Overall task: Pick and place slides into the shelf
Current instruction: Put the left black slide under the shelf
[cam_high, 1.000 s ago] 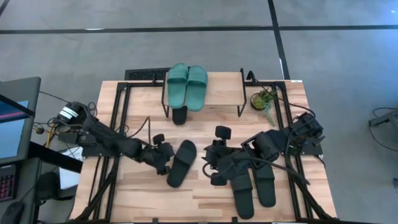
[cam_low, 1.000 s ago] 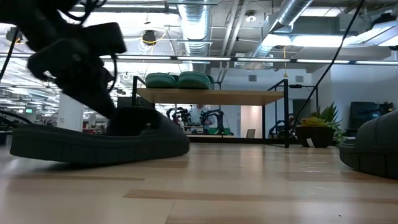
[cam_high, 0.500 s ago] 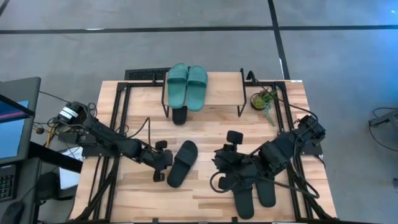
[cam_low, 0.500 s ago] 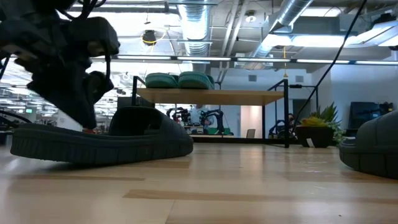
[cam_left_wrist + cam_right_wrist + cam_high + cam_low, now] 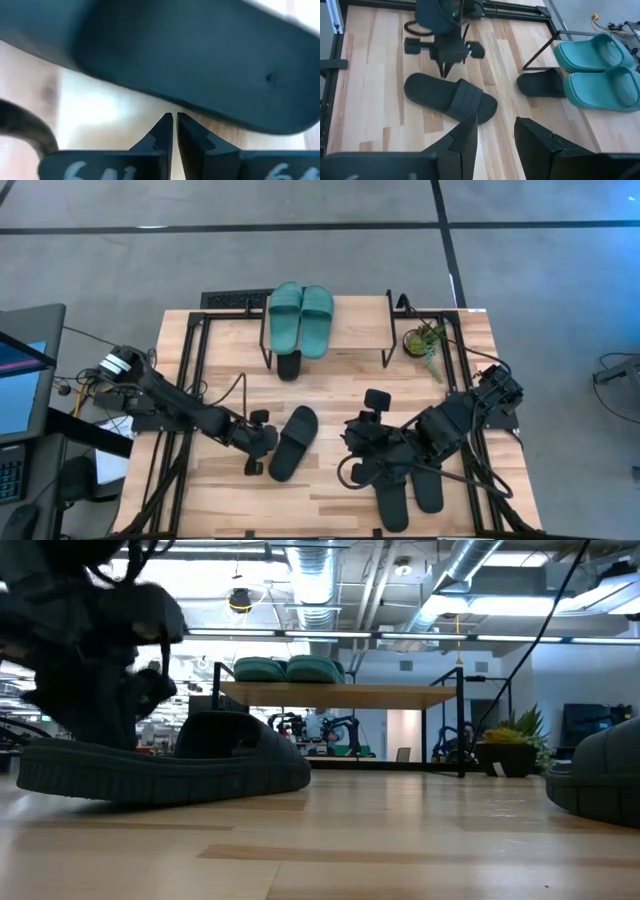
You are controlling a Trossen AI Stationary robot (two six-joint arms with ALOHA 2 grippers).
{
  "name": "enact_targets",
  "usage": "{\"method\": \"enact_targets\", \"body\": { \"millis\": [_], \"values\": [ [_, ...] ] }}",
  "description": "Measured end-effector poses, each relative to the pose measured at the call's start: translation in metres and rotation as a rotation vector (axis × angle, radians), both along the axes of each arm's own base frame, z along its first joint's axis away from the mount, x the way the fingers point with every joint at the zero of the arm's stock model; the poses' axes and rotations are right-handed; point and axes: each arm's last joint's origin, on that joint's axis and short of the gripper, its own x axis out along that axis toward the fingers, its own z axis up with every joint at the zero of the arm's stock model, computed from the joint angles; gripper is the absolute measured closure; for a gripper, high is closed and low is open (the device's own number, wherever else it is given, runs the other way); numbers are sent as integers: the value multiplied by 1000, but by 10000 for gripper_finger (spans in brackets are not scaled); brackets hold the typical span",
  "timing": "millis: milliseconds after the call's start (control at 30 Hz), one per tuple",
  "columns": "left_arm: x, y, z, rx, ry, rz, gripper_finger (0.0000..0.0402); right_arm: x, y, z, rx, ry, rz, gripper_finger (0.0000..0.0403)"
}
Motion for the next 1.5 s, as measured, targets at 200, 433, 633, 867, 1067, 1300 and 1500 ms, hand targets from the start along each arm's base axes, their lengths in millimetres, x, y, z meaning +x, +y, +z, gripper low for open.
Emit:
{"method": "enact_targets", "body": {
  "millis": [200,433,633,867,1067,1300,1500],
  "values": [
    [10,-13,-7,-9,-39,4,388,-1,2,0,4,0,1,285],
    [20,-16,-3,-36,-130,12,388,-2,1,0,1,5,1,285],
    [30,-1,0,-17,-180,58,388,-2,1,-1,-3,11,1,285],
    [44,17,6,-9,-267,89,388,-2,1,-1,15,3,-18,285],
    [50,28,8,-25,-277,89,388,-1,-1,-1,32,-4,-39,285],
    [36,13,15,-25,-168,-38,388,-1,-2,-1,65,-13,-78,285],
    [12,10,44,-54,-147,-98,388,25,3,-20,142,-7,-92,285]
  ]
}}
